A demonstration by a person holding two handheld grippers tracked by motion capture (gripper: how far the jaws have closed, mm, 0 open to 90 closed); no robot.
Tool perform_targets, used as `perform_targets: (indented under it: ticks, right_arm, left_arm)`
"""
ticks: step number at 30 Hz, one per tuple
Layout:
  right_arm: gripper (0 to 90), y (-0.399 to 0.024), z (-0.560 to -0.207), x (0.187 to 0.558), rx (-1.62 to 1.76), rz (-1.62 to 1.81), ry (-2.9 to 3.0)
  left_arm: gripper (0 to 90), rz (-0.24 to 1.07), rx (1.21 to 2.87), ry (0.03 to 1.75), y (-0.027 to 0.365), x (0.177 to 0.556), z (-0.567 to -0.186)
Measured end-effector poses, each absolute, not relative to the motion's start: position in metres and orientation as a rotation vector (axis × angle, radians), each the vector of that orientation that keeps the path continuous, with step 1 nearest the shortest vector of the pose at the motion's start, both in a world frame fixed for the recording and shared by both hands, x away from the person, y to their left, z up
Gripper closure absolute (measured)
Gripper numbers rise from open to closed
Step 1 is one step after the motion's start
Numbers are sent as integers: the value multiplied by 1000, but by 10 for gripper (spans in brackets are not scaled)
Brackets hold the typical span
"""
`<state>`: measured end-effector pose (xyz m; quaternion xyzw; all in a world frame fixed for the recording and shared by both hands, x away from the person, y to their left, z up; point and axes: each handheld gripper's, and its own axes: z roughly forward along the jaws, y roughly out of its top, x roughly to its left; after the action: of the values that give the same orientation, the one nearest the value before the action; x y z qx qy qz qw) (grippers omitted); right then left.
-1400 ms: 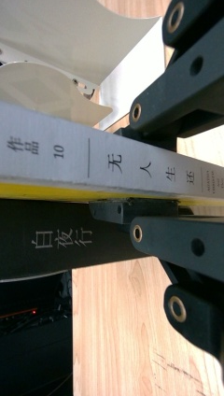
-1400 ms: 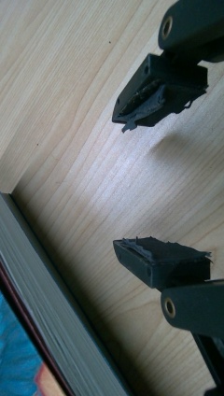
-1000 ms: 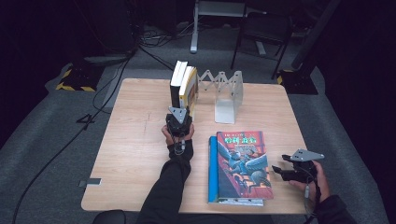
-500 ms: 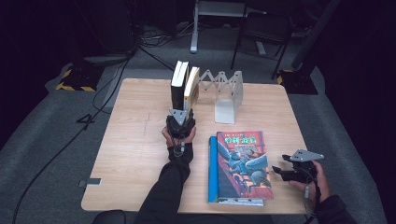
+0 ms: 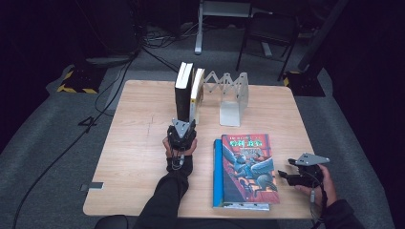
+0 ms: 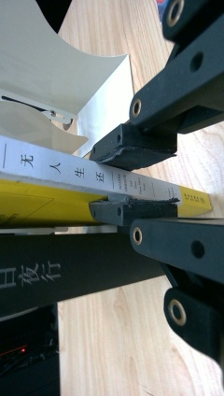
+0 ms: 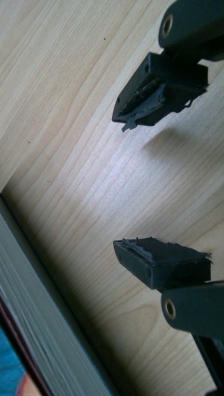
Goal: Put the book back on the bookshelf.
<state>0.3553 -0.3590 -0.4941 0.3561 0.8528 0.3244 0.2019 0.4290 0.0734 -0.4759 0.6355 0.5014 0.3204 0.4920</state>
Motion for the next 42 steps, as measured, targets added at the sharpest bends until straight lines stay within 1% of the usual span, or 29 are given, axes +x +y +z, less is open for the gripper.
perform_targets:
  ticks: [3, 12, 26, 33, 37, 38, 40, 42]
  right_arm:
    - [321, -359, -494, 355, 989, 906, 2380]
    - [321, -362, -494, 355, 999, 916, 2373]
    - [326, -364, -492, 355, 1003, 919, 2364]
    - [326, -363, -492, 355, 999, 916, 2370]
    - [326, -364, -492, 355, 1005, 920, 2367]
    - [326, -364, -492, 355, 1004, 922, 2367]
    - [326, -365, -491, 355, 1001, 929, 2363]
    - [329, -365, -490, 354, 999, 933, 2365]
  left_arm:
    - [737, 805, 1548, 1215, 69, 435, -476]
    - [740, 807, 1528, 1272, 66, 457, -472]
    - [749, 825, 1557, 1292, 67, 474, -468]
    - [747, 815, 1566, 1294, 68, 475, -468]
    - [743, 749, 1560, 1289, 74, 472, -468]
    - [745, 749, 1560, 1289, 74, 472, -468]
    - [751, 774, 1624, 1243, 77, 467, -469]
    - [748, 761, 1675, 1193, 81, 461, -467]
